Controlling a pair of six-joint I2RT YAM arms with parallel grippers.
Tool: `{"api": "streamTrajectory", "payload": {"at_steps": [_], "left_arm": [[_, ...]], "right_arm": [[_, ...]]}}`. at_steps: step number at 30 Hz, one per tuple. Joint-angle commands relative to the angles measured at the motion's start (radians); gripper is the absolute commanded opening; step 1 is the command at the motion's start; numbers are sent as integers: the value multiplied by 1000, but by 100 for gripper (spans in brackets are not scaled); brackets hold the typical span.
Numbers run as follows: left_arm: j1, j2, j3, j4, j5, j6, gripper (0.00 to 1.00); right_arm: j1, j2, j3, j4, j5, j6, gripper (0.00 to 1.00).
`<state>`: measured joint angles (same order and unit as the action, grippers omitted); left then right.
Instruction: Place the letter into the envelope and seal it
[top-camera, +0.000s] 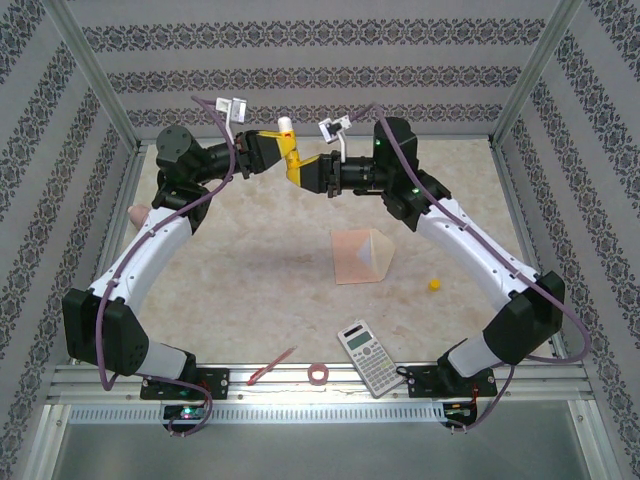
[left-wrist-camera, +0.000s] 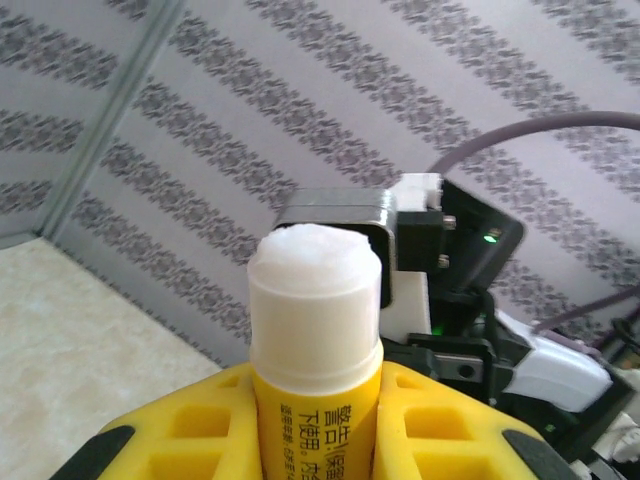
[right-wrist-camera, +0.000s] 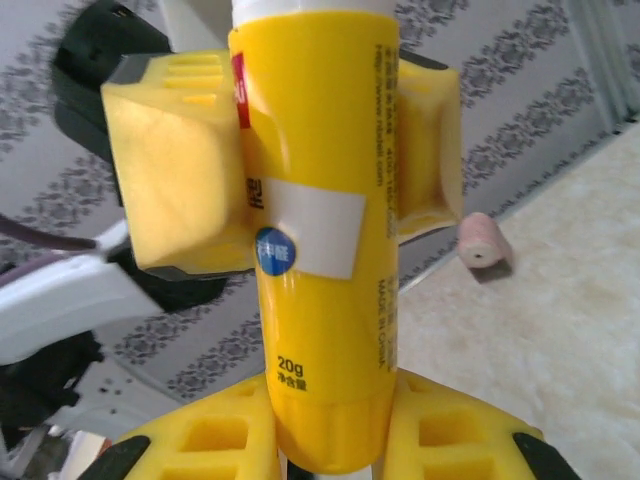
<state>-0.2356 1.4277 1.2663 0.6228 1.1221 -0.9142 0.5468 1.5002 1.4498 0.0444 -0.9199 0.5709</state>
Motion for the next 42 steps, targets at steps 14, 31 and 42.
{"api": "streamTrajectory", "payload": {"at_steps": [14,31,42], "left_arm": [[-29,73,75,672,258,-469,0],[-10,-35,43,-186,81,174,0],[-18,-21,32,-606,-438,342,0]], "right_arm": [[17,-93,44,277,-187,152,19],[-53,-166,-56,-52,42,-34,86],[47,-124,-10,-387,579,-249,97]]}}
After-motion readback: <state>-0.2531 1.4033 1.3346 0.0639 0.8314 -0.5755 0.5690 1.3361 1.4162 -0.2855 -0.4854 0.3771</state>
